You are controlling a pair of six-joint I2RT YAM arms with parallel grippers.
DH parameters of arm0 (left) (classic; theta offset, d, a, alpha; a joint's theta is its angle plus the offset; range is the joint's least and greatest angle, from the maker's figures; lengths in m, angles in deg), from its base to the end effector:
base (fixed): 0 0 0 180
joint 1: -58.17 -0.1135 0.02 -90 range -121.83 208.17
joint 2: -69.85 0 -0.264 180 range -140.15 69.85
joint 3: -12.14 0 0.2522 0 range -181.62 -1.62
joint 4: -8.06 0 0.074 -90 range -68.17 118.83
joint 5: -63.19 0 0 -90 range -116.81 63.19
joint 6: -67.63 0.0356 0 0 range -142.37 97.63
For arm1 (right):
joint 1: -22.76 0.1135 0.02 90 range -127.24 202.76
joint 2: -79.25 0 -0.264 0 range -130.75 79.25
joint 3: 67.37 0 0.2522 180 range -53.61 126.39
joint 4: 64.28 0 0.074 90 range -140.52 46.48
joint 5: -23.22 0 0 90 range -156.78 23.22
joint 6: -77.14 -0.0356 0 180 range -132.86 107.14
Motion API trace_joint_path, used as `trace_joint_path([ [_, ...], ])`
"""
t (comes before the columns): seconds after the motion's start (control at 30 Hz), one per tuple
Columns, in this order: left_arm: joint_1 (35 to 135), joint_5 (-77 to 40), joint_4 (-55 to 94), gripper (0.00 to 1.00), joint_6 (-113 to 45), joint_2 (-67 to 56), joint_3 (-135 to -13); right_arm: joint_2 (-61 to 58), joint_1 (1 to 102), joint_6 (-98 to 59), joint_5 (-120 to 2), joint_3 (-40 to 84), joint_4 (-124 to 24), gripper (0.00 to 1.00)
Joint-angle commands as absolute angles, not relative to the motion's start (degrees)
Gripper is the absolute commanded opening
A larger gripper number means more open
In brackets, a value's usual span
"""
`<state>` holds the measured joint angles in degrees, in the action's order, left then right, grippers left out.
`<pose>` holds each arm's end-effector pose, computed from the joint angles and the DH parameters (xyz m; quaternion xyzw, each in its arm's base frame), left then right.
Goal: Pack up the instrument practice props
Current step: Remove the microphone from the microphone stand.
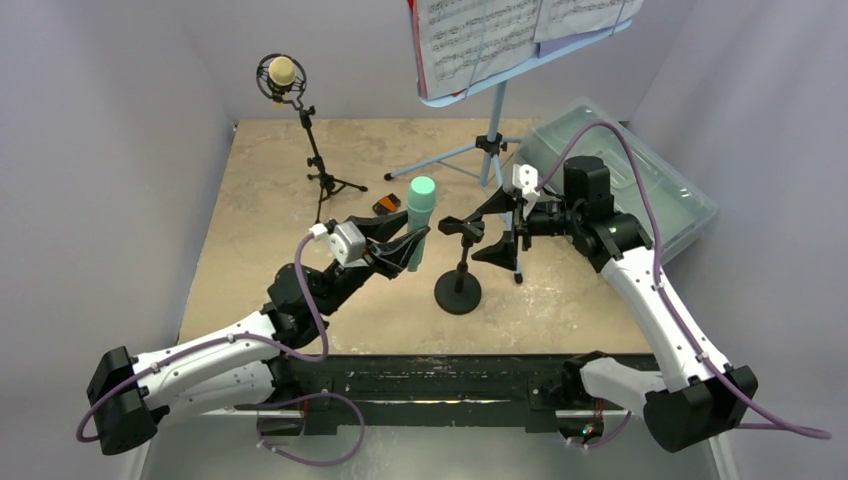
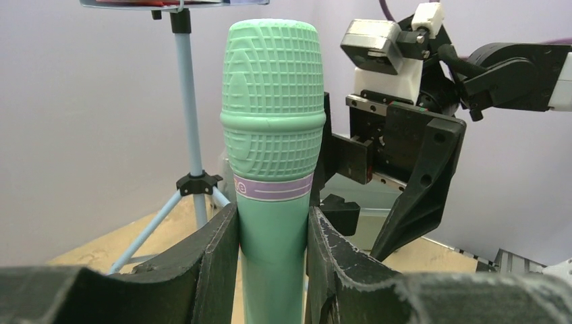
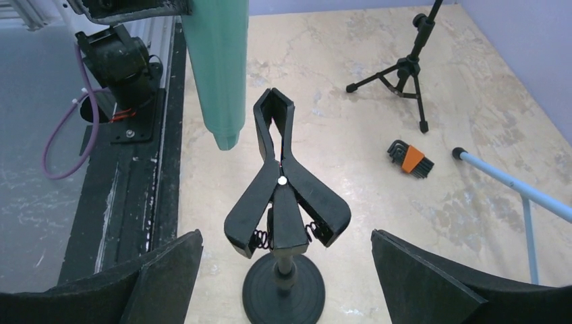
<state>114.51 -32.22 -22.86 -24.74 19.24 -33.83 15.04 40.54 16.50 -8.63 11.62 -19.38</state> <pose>0.1147 -0.1662 0.3456 0.2035 0.4880 -0.3942 0.7517 0.2091 0.0988 0.3690 -0.5251 0.5972 0.3749 0.4765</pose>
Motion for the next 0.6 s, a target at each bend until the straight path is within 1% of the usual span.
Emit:
trace_joint_path([
  [0.0, 114.68, -32.93, -20.73, 0.00, -26.46, 21.40, -33.79, 17.99, 39.01, 15.81, -7.84, 9.99, -21.78, 0.99],
  [0.3, 114.69, -33.85, -15.34, 0.00, -29.37, 23.63, -33.01, 22.09, 33.26, 18.60, -2.19, 5.11, -21.16, 0.99],
  [0.57, 114.68, -36.82, -11.07, 0.00, -30.83, 24.62, -32.29, 24.98, 29.97, 19.34, -0.52, 0.00, -22.54, 0.99],
])
